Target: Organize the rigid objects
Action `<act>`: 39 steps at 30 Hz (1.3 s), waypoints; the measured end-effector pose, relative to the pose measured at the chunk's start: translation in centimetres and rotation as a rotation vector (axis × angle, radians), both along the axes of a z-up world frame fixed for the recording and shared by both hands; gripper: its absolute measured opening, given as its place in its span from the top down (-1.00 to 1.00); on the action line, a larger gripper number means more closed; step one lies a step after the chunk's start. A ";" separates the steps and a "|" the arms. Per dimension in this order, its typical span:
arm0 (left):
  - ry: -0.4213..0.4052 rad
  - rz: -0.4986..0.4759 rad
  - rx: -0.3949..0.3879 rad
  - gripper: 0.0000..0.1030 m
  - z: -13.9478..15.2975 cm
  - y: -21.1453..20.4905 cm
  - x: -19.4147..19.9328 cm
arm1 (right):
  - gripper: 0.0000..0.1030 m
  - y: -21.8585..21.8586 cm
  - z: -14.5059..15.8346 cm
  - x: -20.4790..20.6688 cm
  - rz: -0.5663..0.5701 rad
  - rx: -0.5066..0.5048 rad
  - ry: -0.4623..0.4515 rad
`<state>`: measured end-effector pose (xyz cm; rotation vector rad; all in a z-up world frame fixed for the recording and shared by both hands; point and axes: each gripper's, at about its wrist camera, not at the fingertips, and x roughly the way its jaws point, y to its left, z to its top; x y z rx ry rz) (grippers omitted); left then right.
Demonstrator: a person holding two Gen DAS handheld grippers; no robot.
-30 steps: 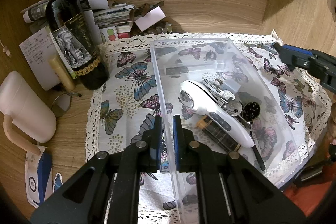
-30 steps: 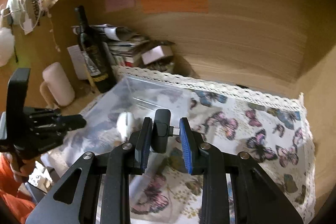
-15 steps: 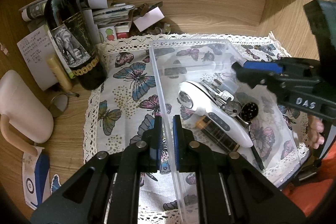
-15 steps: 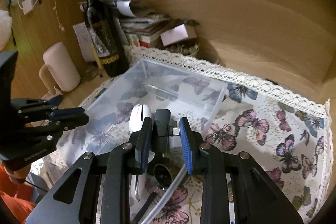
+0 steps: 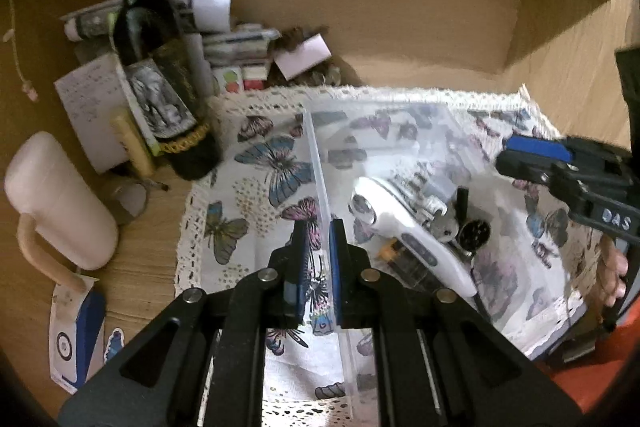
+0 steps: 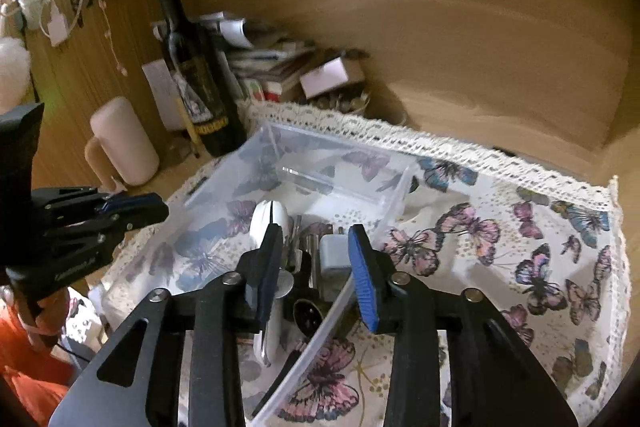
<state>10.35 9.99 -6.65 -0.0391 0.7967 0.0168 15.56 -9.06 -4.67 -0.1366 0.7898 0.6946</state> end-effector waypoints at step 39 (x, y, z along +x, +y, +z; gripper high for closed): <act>-0.436 0.038 -0.023 -0.93 7.1 -5.8 -7.4 | -1.00 -7.5 6.4 -8.8 -0.183 0.192 -0.285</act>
